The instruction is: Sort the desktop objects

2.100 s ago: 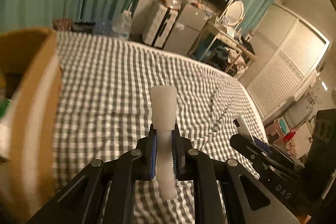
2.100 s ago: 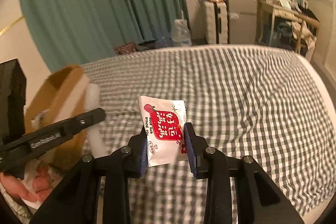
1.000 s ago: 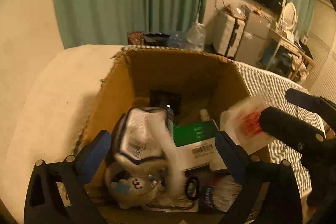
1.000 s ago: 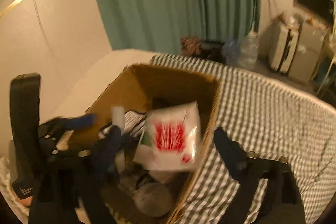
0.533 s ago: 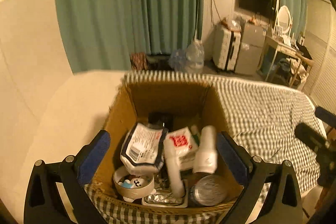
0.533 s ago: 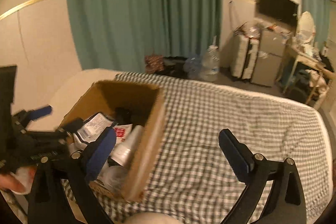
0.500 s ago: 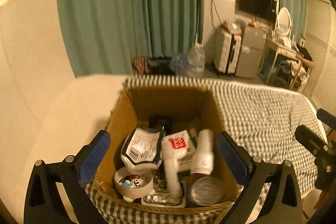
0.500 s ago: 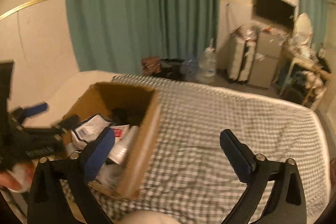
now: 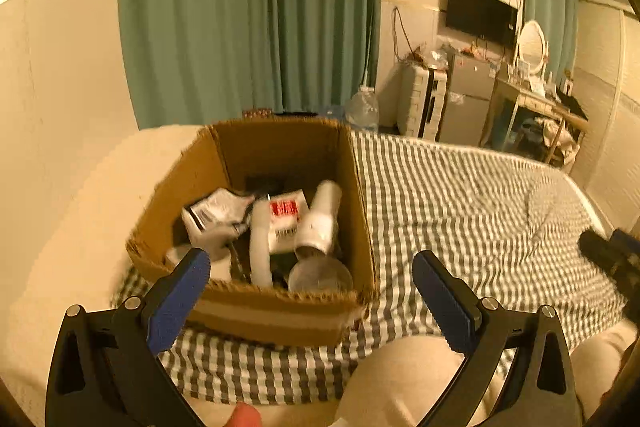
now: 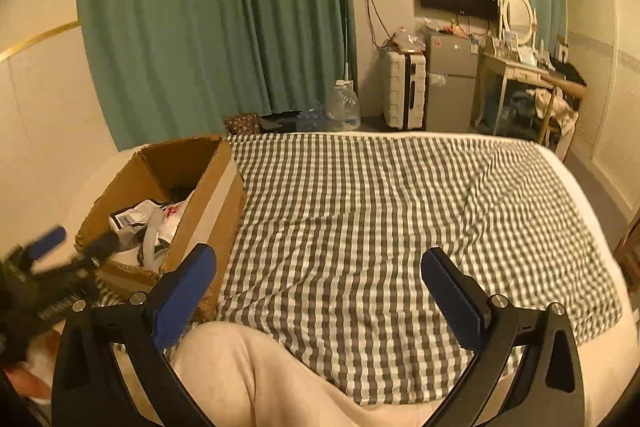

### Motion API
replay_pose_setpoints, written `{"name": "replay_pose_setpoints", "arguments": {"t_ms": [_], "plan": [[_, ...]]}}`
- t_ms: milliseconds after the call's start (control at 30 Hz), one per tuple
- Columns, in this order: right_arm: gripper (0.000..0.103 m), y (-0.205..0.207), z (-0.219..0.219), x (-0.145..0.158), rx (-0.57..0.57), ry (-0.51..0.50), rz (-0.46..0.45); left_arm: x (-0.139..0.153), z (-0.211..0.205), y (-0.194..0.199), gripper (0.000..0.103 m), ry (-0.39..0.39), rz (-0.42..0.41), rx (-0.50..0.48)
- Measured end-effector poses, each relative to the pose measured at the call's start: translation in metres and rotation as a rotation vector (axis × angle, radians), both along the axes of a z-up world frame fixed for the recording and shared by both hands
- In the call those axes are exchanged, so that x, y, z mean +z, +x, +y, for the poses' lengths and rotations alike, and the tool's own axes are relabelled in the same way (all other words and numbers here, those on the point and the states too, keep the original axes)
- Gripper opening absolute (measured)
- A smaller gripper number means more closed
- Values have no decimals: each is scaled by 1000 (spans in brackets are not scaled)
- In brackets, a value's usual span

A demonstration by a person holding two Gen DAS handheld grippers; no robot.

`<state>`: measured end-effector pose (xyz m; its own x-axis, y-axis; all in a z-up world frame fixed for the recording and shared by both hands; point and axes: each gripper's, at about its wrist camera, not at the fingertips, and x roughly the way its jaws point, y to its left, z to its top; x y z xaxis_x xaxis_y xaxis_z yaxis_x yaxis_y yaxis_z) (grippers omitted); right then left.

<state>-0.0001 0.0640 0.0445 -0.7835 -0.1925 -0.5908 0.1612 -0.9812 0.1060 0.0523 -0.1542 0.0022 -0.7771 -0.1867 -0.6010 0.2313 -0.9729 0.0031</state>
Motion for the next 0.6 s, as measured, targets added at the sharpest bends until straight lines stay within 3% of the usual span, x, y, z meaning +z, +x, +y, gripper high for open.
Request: {"name": "replay_pose_setpoints", "arguments": {"t_ms": [167, 600], "plan": [[103, 1, 8, 1, -21, -25, 24, -6, 0, 0, 103, -10, -19, 12], [103, 5, -18, -16, -6, 76, 11, -2, 4, 4, 103, -40, 17, 12]]}}
